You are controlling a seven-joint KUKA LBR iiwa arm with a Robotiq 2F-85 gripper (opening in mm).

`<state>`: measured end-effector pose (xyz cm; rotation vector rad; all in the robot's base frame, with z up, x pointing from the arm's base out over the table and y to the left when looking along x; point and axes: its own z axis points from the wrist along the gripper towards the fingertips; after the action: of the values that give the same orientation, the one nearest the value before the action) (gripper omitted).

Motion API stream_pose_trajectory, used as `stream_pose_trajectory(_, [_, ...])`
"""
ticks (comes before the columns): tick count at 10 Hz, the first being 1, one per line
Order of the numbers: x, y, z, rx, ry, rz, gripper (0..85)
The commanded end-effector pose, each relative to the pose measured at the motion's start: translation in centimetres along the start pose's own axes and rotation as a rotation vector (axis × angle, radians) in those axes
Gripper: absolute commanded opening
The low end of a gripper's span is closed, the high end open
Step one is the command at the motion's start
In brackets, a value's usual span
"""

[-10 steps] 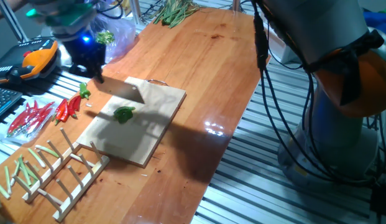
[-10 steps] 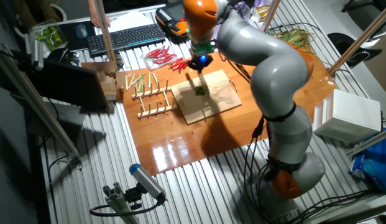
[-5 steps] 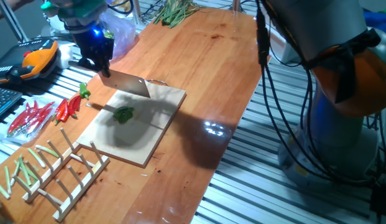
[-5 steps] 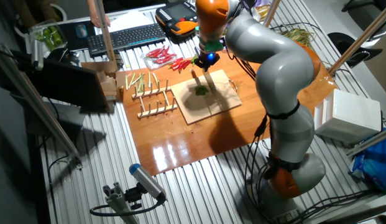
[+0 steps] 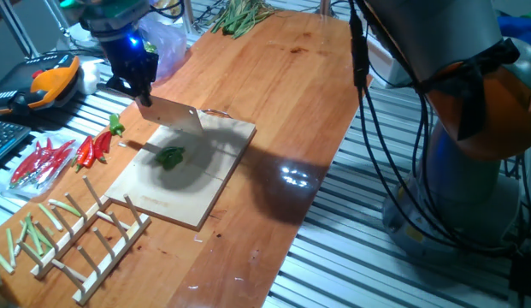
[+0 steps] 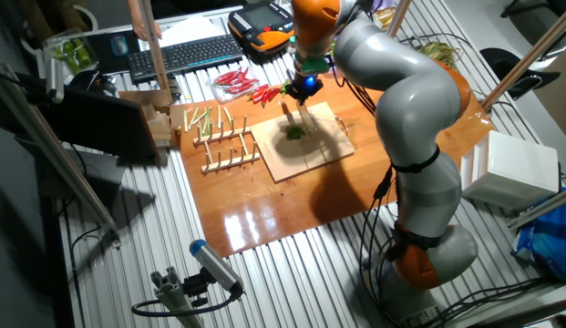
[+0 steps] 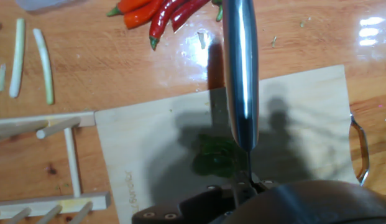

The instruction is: Chop the chili peppers

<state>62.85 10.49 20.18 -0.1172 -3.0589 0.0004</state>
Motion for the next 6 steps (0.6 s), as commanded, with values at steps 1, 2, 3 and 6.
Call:
stream_pose_trajectory(1, [0.0,0.1,0.0,0.027,-0.003,-0.003,0.0])
stream_pose_trajectory(2, [0.1,0.2,0.3,0.025,-0.009,-0.008,0.0])
stream_pose_trajectory(3, [0.3,0.6,1.1,0.017,-0.021,-0.001,0.0])
stream_pose_trajectory(6, [0.6,1.2,3.3,0.022,-0.039,0.032,0.0])
